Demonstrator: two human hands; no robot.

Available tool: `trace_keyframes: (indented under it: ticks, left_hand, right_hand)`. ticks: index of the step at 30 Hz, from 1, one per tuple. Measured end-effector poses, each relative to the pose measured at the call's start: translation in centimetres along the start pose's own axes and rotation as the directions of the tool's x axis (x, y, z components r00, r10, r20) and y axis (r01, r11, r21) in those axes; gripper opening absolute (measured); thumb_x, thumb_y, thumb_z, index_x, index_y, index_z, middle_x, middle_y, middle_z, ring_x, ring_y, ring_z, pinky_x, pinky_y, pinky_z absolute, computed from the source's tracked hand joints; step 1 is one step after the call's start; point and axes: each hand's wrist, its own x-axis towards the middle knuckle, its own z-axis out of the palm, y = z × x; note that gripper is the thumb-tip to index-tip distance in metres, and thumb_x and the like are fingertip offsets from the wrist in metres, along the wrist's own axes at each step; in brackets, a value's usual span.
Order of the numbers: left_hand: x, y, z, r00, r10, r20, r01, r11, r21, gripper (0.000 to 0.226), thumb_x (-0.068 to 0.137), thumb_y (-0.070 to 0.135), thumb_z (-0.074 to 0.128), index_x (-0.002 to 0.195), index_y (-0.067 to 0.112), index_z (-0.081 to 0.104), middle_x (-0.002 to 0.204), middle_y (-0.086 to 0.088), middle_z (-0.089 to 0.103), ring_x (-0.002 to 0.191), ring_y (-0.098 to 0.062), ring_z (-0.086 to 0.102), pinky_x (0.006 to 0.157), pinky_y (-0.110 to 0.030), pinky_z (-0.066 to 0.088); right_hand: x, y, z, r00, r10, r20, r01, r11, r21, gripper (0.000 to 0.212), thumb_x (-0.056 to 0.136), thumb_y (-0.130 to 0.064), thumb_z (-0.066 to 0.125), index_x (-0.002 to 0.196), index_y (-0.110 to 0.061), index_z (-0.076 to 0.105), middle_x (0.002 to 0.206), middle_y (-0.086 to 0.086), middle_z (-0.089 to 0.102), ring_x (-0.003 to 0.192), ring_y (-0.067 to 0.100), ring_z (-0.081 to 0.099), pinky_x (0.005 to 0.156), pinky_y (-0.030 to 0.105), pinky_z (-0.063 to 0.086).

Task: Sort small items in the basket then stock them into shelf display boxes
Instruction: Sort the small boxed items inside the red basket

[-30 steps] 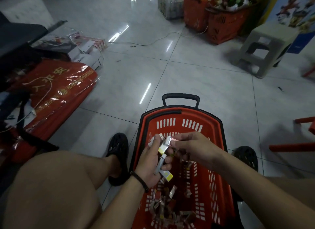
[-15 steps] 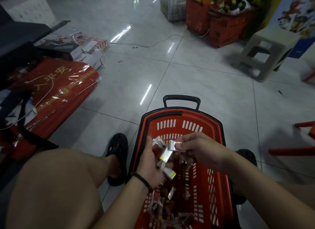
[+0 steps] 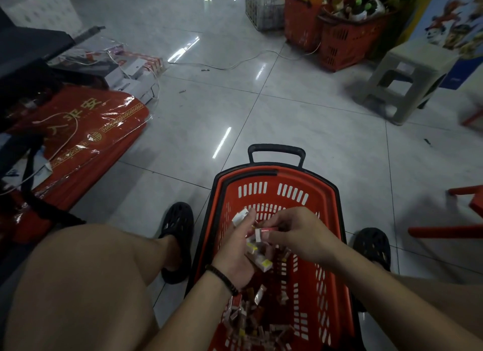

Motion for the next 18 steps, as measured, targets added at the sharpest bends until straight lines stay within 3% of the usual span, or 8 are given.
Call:
trace_keyframes:
  ticks: [2, 6, 8, 10, 18]
  left_hand:
    - [0.4, -0.4, -0.2, 1.0, -0.027, -0.006, 0.027, 1.0, -0.001, 0.075, 0.091, 0.06, 0.073, 0.146, 0.011, 0.058, 0.111, -0.014, 0.071, 0.074, -0.016, 0.067, 0.058, -0.025, 0.053]
    - [0.1, -0.5, 0.0, 0.999, -0.032, -0.004, 0.032, 0.998, -0.047, 0.062, 0.096, 0.046, 0.066, 0.144, 0.007, 0.059, 0.1, -0.011, 0.071, 0.067, -0.015, 0.061, 0.045, -0.021, 0.043]
    - [-0.1, -0.3, 0.3, 0.999, -0.028, 0.021, 0.028, 1.0, 0.003, 0.054, 0.098, 0.046, 0.064, 0.14, 0.011, 0.063, 0.095, -0.011, 0.068, 0.065, -0.015, 0.057, 0.043, -0.02, 0.039]
    - [-0.3, -0.2, 0.3, 0.999, -0.026, 0.047, 0.023, 0.998, 0.061, 0.051, 0.1, 0.046, 0.062, 0.138, 0.011, 0.064, 0.093, -0.011, 0.065, 0.066, -0.016, 0.055, 0.044, -0.02, 0.037]
    - [-1.1, 0.4, 0.3, 0.99, -0.082, 0.113, 0.071, 0.993, 0.096, 0.06, 0.101, 0.056, 0.057, 0.14, 0.011, 0.061, 0.101, -0.012, 0.067, 0.071, -0.017, 0.058, 0.048, -0.022, 0.033]
  right_hand:
    - [0.1, -0.2, -0.8, 0.999, 0.011, -0.053, -0.006, 0.997, 0.081, 0.003, 0.094, -0.023, 0.079, 0.092, -0.021, 0.079, 0.089, -0.003, 0.08, 0.086, 0.013, 0.076, 0.084, 0.035, 0.059]
    - [0.4, -0.2, -1.4, 0.985, 0.035, -0.167, 0.012, 0.961, 0.277, 0.008, 0.095, -0.013, 0.077, 0.099, -0.007, 0.075, 0.091, 0.007, 0.081, 0.088, 0.029, 0.078, 0.078, 0.04, 0.062]
    - [0.6, -0.3, -1.2, 0.984, 0.06, -0.169, -0.001, 0.945, 0.326, 0.008, 0.095, -0.01, 0.077, 0.1, -0.004, 0.075, 0.09, 0.011, 0.081, 0.086, 0.029, 0.079, 0.078, 0.044, 0.063]
    - [0.8, -0.1, -0.9, 0.983, 0.066, -0.171, -0.018, 0.963, 0.269, 0.007, 0.093, -0.012, 0.08, 0.096, -0.006, 0.077, 0.086, 0.008, 0.08, 0.08, 0.022, 0.078, 0.072, 0.039, 0.061]
    - [1.1, 0.0, 0.1, 0.969, 0.079, -0.236, 0.0, 0.948, 0.318, 0.019, 0.089, -0.014, 0.085, 0.097, -0.004, 0.071, 0.084, 0.01, 0.077, 0.073, 0.024, 0.075, 0.069, 0.033, 0.062]
